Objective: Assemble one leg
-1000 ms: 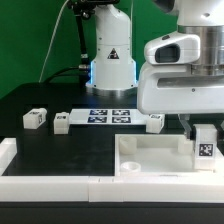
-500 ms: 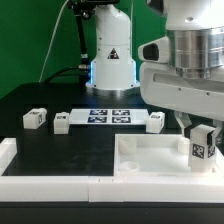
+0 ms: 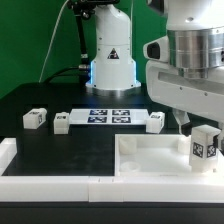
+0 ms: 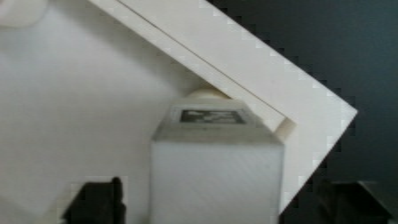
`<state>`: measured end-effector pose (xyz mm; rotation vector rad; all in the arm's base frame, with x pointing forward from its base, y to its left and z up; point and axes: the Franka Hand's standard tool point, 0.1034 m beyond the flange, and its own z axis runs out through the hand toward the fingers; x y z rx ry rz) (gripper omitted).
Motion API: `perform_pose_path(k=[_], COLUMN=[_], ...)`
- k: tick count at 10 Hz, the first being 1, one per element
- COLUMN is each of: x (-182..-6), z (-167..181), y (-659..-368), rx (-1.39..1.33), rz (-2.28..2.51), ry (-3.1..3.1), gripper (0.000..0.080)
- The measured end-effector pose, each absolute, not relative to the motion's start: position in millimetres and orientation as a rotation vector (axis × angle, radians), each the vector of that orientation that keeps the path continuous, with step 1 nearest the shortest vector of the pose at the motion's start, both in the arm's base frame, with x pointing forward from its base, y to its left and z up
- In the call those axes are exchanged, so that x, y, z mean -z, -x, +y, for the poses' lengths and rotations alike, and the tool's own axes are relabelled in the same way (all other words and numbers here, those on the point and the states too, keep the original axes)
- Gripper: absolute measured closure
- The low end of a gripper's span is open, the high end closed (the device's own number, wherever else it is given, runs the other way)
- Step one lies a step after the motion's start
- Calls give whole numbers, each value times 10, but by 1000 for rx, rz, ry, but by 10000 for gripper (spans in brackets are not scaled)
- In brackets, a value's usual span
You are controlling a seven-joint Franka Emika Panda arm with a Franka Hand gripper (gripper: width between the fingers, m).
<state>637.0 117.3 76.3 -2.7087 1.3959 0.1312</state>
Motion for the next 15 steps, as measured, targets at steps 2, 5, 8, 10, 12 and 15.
perform_pose_path(k=[2, 5, 8, 10, 12, 15], x=[-759, -773, -787, -785, -781, -780], z=[1196, 1249, 1243, 1210, 1197, 1198], y=[-6364, -6368, -6375, -6379, -6379, -6378], rx=[-103, -68, -42, -29, -24, -26], rz=[1027, 521, 27, -289, -429, -382], ry=[2874, 3010, 3058, 3046, 3029, 3035], gripper=[185, 151, 151, 151, 175, 512])
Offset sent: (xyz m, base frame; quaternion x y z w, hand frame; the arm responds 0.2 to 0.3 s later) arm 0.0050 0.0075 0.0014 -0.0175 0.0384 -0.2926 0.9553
